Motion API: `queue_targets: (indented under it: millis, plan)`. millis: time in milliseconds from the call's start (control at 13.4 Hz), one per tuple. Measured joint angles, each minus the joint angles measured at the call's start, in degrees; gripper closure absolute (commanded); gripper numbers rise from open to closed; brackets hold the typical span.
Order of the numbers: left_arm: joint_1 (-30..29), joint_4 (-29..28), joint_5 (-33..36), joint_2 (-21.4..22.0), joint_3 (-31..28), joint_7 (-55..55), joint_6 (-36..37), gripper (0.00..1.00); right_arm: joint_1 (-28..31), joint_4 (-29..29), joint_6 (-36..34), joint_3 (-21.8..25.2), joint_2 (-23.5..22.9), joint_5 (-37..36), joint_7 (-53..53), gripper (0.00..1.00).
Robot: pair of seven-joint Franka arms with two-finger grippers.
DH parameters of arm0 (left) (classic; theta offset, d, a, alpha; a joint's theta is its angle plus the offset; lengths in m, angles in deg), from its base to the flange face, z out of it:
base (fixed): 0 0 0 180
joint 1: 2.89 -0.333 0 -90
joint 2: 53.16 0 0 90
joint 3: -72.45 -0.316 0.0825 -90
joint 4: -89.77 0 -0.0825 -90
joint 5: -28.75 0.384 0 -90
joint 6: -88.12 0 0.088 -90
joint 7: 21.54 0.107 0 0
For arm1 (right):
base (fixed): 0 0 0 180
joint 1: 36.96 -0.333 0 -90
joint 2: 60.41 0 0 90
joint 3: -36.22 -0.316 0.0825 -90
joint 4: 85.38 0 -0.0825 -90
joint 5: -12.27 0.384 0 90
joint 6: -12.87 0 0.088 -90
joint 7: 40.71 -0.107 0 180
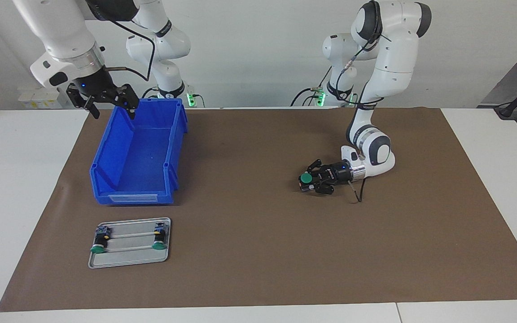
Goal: Place and press button with both arms
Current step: 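Lower the green button upright onto the table with the left gripper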
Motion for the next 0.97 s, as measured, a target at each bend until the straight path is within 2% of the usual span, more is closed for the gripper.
queue_targets:
  millis: [298, 447, 596, 969]
  plan:
    - [0.03, -0.03, 0.04, 0.00, 0.01, 0.11, -0.22, 0.81, 0.00, 0.00, 0.00, 0.00, 0.00, 0.00, 0.00, 0.00]
    - [0.03, -0.04, 0.04, 0.00, 0.01, 0.12, -0.26, 0.67, 0.00, 0.00, 0.00, 0.00, 0.00, 0.00, 0.00, 0.00]
    - [0.02, -0.04, 0.05, 0.01, 0.00, 0.12, -0.28, 0.65, 0.00, 0.00, 0.00, 0.00, 0.00, 0.00, 0.00, 0.00]
    - [-0.05, -0.05, 0.41, 0.02, -0.01, 0.44, -0.26, 0.43, 0.00, 0.00, 0.00, 0.00, 0.00, 0.00, 0.00, 0.00]
